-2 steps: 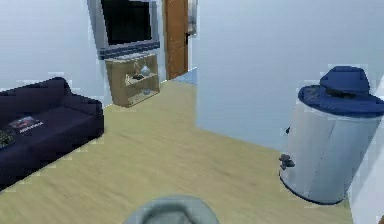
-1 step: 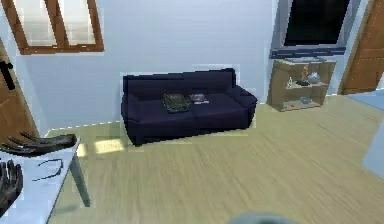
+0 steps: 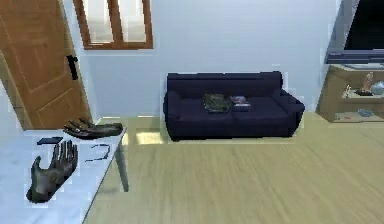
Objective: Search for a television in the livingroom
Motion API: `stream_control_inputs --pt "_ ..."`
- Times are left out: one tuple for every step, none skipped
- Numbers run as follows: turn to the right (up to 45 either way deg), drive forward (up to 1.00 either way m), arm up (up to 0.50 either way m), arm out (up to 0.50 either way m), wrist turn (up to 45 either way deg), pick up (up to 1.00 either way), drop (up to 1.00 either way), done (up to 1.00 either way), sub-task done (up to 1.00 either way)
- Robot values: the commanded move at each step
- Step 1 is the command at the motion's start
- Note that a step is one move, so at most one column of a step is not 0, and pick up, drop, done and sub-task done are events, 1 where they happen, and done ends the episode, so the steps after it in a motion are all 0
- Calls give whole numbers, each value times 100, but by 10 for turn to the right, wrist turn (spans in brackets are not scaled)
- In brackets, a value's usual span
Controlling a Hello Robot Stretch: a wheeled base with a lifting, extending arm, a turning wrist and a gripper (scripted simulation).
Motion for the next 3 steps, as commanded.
stream_control_inputs --pt "0 90 0 0 0 0 0 0 0" --pt "180 0 0 0 0 0 0 0 0" --pt "0 65 0 0 0 0 0 0 0"
